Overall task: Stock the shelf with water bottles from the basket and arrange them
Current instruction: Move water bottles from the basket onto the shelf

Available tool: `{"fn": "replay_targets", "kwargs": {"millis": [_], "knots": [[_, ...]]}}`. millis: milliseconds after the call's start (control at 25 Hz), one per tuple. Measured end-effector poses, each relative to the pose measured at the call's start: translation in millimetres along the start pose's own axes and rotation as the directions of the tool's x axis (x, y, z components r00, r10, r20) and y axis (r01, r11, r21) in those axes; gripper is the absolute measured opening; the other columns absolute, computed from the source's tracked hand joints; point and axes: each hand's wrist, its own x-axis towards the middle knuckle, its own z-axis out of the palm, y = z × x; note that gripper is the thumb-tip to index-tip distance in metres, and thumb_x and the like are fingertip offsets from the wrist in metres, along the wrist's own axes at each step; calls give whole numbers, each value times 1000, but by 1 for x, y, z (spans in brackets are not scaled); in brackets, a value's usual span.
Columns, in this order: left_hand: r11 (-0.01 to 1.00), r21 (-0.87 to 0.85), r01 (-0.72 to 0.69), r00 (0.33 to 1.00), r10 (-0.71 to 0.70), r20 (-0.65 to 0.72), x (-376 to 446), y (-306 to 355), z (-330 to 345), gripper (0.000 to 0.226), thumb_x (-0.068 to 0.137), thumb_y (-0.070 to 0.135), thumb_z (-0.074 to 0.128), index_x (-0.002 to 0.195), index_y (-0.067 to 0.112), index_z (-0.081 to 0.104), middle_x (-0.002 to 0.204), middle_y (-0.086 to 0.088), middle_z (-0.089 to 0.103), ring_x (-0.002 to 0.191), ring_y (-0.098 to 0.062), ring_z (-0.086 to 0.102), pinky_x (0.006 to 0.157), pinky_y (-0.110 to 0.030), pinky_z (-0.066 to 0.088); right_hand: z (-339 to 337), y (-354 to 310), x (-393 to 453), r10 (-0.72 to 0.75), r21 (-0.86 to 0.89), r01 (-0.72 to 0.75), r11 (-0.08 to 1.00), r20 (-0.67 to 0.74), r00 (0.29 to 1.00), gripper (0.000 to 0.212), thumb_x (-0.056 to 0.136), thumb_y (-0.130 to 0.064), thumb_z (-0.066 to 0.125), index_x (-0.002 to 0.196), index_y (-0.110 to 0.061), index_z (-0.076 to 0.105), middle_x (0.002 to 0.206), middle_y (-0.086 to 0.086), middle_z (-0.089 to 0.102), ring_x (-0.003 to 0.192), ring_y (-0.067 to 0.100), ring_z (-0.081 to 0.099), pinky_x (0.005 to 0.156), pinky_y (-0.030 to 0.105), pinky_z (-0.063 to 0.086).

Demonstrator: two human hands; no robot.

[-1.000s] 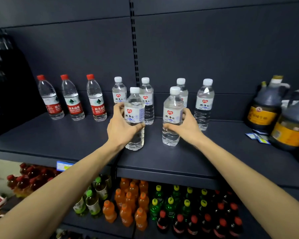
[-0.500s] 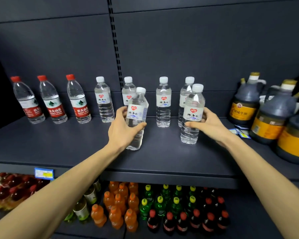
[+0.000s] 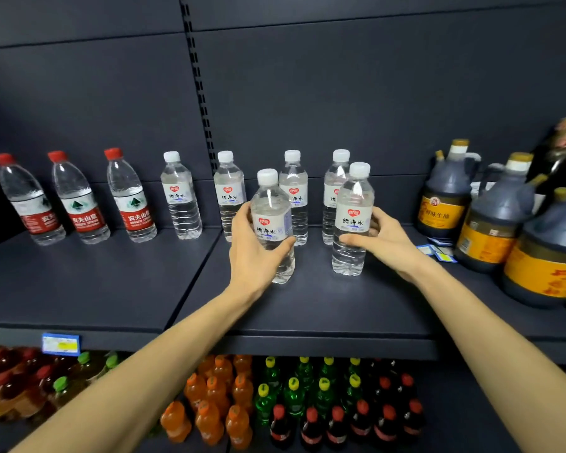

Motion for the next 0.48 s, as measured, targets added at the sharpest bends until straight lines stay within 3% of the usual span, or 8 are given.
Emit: {"fn": "replay_targets", "kwargs": {"millis": [200, 280, 320, 400, 440, 480], "knots": [[997, 68, -36, 995, 29, 100, 11, -3, -9, 96, 68, 45, 87, 147, 26, 38, 142, 6, 54, 130, -16, 54, 110, -44, 45, -16, 2, 4, 57, -4, -57, 998, -2, 998, 71, 77, -3, 86, 139, -16, 54, 128, 0, 70, 116, 12, 67, 110, 40, 49], [998, 53, -27, 995, 22, 97, 8, -5, -15, 91, 68, 48, 86, 143, 32, 39, 135, 13, 62, 123, -15, 61, 105, -45, 50, -8, 3, -3, 5, 2, -5, 1000, -186, 982, 81, 77, -9, 87, 147, -14, 46, 137, 2, 64, 124, 13, 62, 112, 41, 47], [998, 55, -25, 997, 21, 75, 5, -5, -18, 91, 67, 51, 86, 142, 34, 38, 132, 15, 64, 121, -15, 62, 103, -45, 51, -1, -1, -9, -93, -41, 84, 996, -350, 932, 80, 78, -12, 85, 147, -13, 46, 139, 2, 61, 126, 13, 59, 110, 40, 47], [997, 71, -18, 1000, 16, 24, 2, -6, -25, 95, 64, 56, 87, 142, 36, 37, 131, 18, 65, 120, -13, 63, 100, -42, 52, 19, -15, -27, -402, -232, 329, 915, -586, 704, 57, 83, -11, 76, 135, -9, 55, 132, 3, 62, 119, 16, 61, 97, 33, 51], [997, 75, -11, 1000, 10, 11, 0, -6, -30, 96, 62, 58, 88, 141, 37, 38, 130, 19, 65, 119, -11, 63, 99, -40, 52, 34, -26, -35, -519, -304, 426, 852, -592, 617, 45, 84, -10, 72, 126, -8, 59, 124, 4, 64, 110, 18, 63, 89, 30, 51], [997, 72, -4, 1000, 4, 7, -1, -6, -34, 97, 61, 58, 89, 140, 37, 38, 130, 20, 65, 118, -10, 63, 98, -40, 52, 51, -36, -38, -586, -317, 499, 807, -540, 604, 36, 84, -9, 70, 119, -9, 61, 116, 3, 66, 102, 18, 64, 82, 31, 52]]}}
